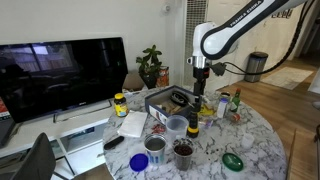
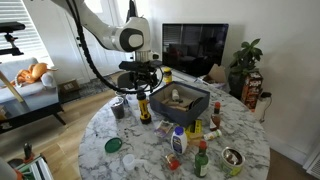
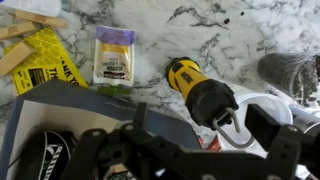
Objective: Put the torch in the clear cup, then put the cup in the box
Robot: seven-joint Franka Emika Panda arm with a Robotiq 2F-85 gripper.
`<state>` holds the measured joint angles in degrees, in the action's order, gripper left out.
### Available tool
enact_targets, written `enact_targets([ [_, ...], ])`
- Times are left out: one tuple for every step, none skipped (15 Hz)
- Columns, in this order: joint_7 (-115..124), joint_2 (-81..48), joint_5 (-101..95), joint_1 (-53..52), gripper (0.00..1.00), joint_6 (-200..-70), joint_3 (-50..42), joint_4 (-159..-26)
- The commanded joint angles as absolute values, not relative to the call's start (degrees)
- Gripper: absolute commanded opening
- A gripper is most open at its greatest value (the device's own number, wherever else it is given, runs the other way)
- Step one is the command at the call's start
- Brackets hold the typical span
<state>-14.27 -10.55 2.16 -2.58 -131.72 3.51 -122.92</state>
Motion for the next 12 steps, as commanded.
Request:
enact_targets([
  [-17.8, -11.3, 5.1, -1.7, 1.0, -135.9, 4.6, -125.3],
  [-19.3, -11.6, 6.3, -1.5, 1.0, -136.5, 5.0, -125.5],
  [-20.6, -11.9, 7.3, -1.3, 1.0, -137.0, 5.3, -125.7],
  [-22.0, -12.4, 8.2, -1.2, 1.0, -137.6, 5.6, -125.7],
  [-22.9, -12.8, 8.7, -1.1, 1.0, -138.0, 5.8, -125.8],
  [-24.3, -13.2, 9.4, -0.9, 1.0, -138.3, 6.1, -125.8],
  [-24.7, -13.7, 9.4, -0.9, 1.0, -138.3, 6.1, -125.7],
  [-25.1, -14.1, 9.4, -0.8, 1.0, -138.5, 6.1, -125.7],
  [-25.8, -14.5, 9.8, -0.7, 1.0, -138.7, 6.3, -125.5],
  [-26.3, -15.0, 9.9, -0.5, 1.0, -139.5, 6.5, -125.5],
  [-27.1, -15.5, 10.4, -0.3, 1.0, -140.5, 6.8, -125.4],
  [-27.3, -16.1, 10.3, -0.2, 1.0, -141.2, 6.9, -125.2],
])
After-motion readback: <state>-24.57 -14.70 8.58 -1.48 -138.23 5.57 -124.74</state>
